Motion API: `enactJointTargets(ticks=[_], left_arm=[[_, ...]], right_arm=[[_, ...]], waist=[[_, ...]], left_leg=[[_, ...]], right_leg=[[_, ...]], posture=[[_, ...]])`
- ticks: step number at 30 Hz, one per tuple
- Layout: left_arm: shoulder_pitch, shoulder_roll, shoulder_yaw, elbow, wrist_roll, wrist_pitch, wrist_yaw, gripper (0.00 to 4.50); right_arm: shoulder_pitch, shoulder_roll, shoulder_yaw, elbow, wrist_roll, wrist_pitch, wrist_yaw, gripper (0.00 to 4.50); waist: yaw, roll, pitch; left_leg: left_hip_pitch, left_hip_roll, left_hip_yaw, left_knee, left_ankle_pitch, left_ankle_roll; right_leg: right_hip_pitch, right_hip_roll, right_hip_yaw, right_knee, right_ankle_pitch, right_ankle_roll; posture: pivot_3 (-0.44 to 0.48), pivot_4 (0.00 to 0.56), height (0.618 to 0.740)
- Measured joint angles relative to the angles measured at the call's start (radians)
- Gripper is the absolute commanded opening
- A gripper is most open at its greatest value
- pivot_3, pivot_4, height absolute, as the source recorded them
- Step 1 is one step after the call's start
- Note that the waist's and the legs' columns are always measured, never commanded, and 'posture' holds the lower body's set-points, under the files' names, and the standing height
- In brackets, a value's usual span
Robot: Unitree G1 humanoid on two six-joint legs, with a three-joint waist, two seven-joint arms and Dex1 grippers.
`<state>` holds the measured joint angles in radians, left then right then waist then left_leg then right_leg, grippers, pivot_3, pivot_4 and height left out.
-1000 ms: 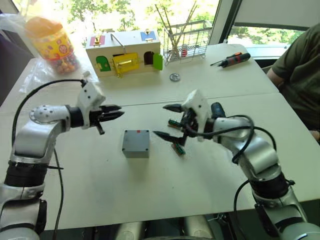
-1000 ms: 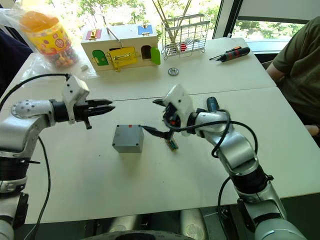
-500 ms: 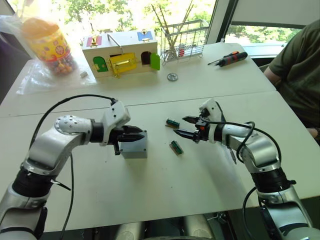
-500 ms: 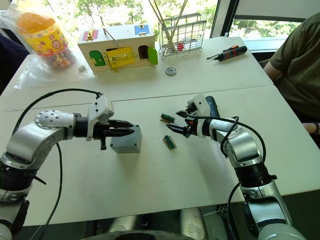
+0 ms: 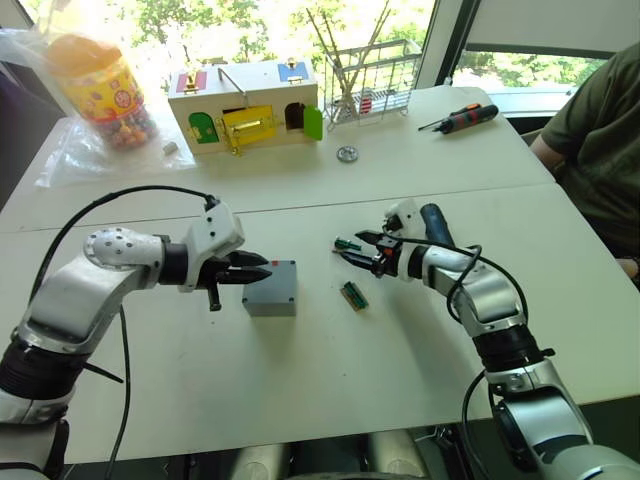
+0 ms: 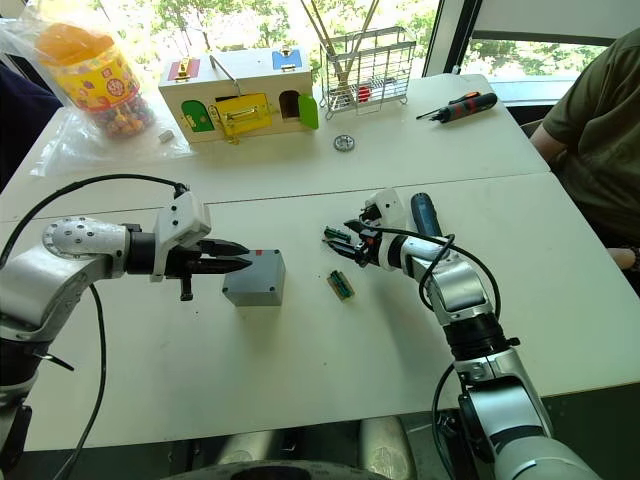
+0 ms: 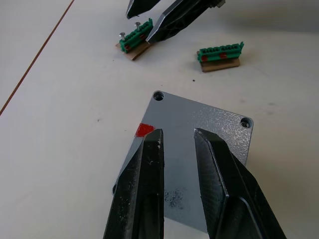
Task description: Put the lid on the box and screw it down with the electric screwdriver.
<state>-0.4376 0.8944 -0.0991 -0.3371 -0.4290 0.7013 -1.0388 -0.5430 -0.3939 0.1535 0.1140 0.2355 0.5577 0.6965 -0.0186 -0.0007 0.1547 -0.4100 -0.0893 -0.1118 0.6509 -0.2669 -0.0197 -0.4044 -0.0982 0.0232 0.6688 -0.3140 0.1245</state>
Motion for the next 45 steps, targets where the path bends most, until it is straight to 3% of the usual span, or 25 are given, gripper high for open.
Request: enactJointTargets(ticks=[4,8,12,25,38,45], left_arm=[[0.0,-0.006,-0.004,0.013,0.013,-0.017,0.005,0.94],[-0.001,-0.017,-0.011,0.045,0.038,-0.034,0.015,0.94],[-0.001,-0.032,-0.015,0.047,0.047,-0.035,0.017,0.94],[-0.007,-0.043,-0.015,0.07,0.052,-0.042,0.018,0.94],[-0.007,-0.056,-0.014,0.081,0.052,-0.057,0.022,0.94],[-0.002,0.036,0.055,0.104,0.039,-0.045,-0.02,0.94]], right_arm=[[-0.007,0.003,-0.003,0.012,-0.005,-0.004,-0.003,3.09],[-0.015,0.011,-0.007,0.015,-0.007,-0.004,-0.005,1.93],[-0.015,0.019,-0.007,0.016,-0.01,-0.004,-0.006,0.07],[-0.015,0.019,-0.018,0.013,-0.043,-0.026,-0.011,0.07],[-0.029,0.018,-0.064,-0.142,0.007,0.093,-0.031,0.07],[-0.066,0.033,-0.05,-0.347,0.142,0.238,0.017,0.07]], waist=[[-0.001,0.0,0.0],[-0.001,0.0,0.0],[-0.001,0.0,0.0],[-0.001,0.0,0.0],[-0.001,0.0,0.0],[-0.013,0.0,0.0]], left_leg=[[0.0,0.0,0.0,0.0,0.0,0.0],[0.0,0.0,0.0,0.0,0.0,0.0],[0.0,0.0,0.0,0.0,0.0,0.0],[0.0,0.0,0.0,0.0,0.0,0.0],[0.0,0.0,0.0,0.0,0.0,0.0],[0.0,0.0,-0.001,-0.001,0.0,0.0]], right_leg=[[0.0,0.0,0.0,0.0,0.0,0.0],[0.0,0.0,0.0,0.0,0.0,0.0],[0.0,0.0,0.0,0.0,0.0,0.0],[0.0,0.0,0.0,0.0,0.0,0.0],[0.0,0.0,0.0,0.0,0.0,0.0],[-0.001,0.0,0.0,0.0,0.0,0.0]], posture=[[0.0,0.15,0.74],[0.0,0.15,0.74],[0.0,0.15,0.74],[0.0,0.15,0.74],[0.0,0.15,0.74],[0.0,0.15,0.74]])
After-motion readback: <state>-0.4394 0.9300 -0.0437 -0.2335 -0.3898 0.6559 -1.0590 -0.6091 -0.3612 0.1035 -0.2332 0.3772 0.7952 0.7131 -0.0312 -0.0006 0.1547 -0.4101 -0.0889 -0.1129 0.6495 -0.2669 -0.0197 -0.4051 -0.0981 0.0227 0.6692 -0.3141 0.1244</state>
